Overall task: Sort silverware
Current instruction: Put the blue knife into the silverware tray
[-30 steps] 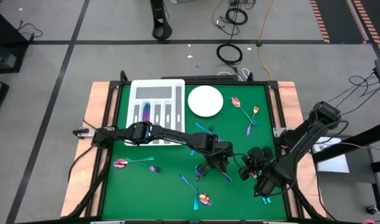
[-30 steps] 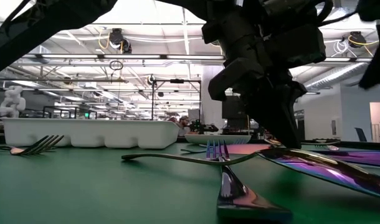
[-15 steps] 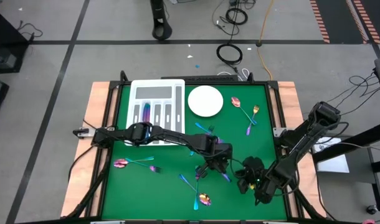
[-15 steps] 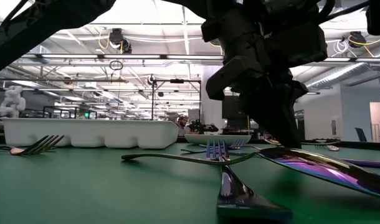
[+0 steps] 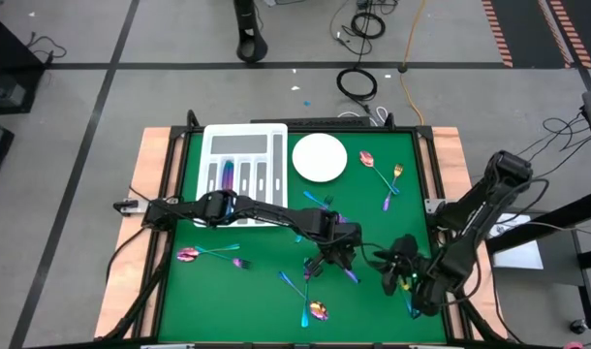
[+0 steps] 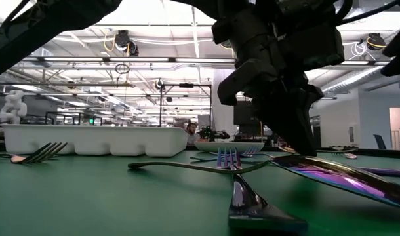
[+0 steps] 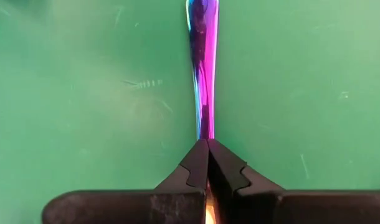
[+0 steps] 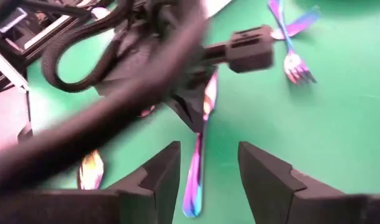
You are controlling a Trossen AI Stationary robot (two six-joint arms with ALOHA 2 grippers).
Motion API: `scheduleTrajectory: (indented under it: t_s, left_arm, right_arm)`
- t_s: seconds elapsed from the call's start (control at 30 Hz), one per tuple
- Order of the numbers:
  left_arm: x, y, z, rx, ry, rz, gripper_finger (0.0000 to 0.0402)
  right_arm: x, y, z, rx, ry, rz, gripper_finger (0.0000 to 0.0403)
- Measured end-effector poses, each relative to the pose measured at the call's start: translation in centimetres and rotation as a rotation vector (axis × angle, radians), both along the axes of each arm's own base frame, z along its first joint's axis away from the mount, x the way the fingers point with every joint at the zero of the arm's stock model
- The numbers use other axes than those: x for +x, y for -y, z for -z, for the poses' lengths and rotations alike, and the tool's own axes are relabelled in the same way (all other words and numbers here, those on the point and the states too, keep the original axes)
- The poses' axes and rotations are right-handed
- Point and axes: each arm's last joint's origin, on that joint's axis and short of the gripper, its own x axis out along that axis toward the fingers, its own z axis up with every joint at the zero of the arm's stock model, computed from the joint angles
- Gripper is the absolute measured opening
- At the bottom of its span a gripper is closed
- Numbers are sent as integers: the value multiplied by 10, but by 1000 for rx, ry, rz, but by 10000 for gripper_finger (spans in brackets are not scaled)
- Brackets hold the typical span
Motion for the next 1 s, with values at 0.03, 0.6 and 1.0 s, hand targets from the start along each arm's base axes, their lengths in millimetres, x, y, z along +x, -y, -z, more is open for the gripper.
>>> scheduleTrajectory:
  t_s: [0.03,0.6,1.0]
  left_arm:
    - [0,0,0,0,0,0,3]
    - [-1,0,0,1,-6,1,3]
    - [-4,0,2,19,-48,-8,27]
  right_arm:
    - [-3,1,0,5,-11,5,150]
    - [-6,-42,37,198,-74,-56,149]
    - [28,-52,71,51,-106,-47,148]
